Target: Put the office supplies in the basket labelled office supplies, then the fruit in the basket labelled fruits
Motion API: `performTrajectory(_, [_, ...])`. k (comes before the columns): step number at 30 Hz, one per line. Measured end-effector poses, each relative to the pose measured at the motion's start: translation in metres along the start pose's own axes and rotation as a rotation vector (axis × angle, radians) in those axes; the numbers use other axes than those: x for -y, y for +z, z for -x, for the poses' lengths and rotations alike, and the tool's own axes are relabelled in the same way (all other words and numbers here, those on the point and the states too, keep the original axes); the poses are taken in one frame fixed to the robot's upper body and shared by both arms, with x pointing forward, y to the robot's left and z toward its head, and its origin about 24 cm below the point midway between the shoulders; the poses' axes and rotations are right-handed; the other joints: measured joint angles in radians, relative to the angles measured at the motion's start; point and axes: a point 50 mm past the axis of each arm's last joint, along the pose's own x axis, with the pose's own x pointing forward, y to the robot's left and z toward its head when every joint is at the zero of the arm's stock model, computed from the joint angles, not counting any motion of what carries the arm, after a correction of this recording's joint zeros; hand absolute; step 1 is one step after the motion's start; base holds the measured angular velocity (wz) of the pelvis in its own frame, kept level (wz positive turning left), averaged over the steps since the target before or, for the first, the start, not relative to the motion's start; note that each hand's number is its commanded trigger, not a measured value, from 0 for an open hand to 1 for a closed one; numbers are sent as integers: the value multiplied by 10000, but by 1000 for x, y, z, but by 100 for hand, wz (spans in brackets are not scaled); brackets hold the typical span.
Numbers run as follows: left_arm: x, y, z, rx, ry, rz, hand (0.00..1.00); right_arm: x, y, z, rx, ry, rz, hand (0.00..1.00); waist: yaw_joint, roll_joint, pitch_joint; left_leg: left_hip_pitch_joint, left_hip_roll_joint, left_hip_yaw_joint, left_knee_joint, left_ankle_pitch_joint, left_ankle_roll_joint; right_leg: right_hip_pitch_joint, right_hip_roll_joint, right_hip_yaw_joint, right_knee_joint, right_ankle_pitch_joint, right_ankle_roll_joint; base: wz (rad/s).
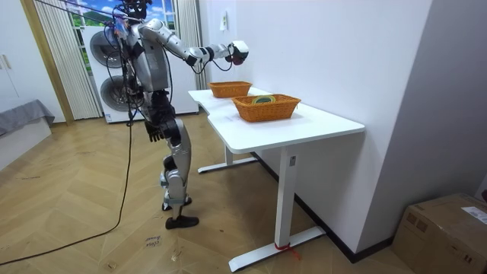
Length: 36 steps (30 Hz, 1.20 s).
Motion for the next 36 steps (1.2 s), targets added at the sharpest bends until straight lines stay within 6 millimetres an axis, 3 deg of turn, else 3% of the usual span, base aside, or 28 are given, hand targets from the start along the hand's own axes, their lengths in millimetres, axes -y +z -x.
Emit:
performTrajectory(7, [2,0,0,1,-48,-66,0,-28,4,0,109,1107,630,100,314,-136,-12,21,-142,-361,-1,21,95,187,-46,-380,-11,-136,113,18])
performTrajectory(19, [0,4,0,77,80,4,0,-54,5,3,95,2336,1175,98,805,-255,103,5,-174,-545,-79,-21,140,215,-64,-543,-27,-151,147,4])
performTrajectory(20, [0,3,0,56,83,-10,0,-55,5,3,89,2373,1186,63,812,-262,106,1,-175,-546,-78,-24,141,208,-67,-549,-24,-151,148,0])
performTrajectory(21, [0,2,0,48,93,-105,0,-56,5,3,81,2408,1180,47,807,-264,114,-6,-176,-546,-75,-31,143,206,-65,-546,-25,-150,148,0])
performTrajectory(22, [0,2,0,46,92,-108,0,-56,5,3,68,2430,1181,0,803,-264,115,-10,-176,-546,-71,-33,143,205,-65,-545,-26,-150,149,0])
performTrajectory(29, [-1,7,0,196,53,-200,0,-61,-10,4,-591,2725,1510,0,844,-257,121,-41,-177,-523,-53,-35,146,159,-67,-537,-24,-146,152,0])
performTrajectory(36, [0,12,-1,322,47,-317,0,-62,-11,5,-630,2731,1515,0,850,-248,127,-28,-167,-493,-53,-44,149,154,-63,-525,-24,-146,152,0])
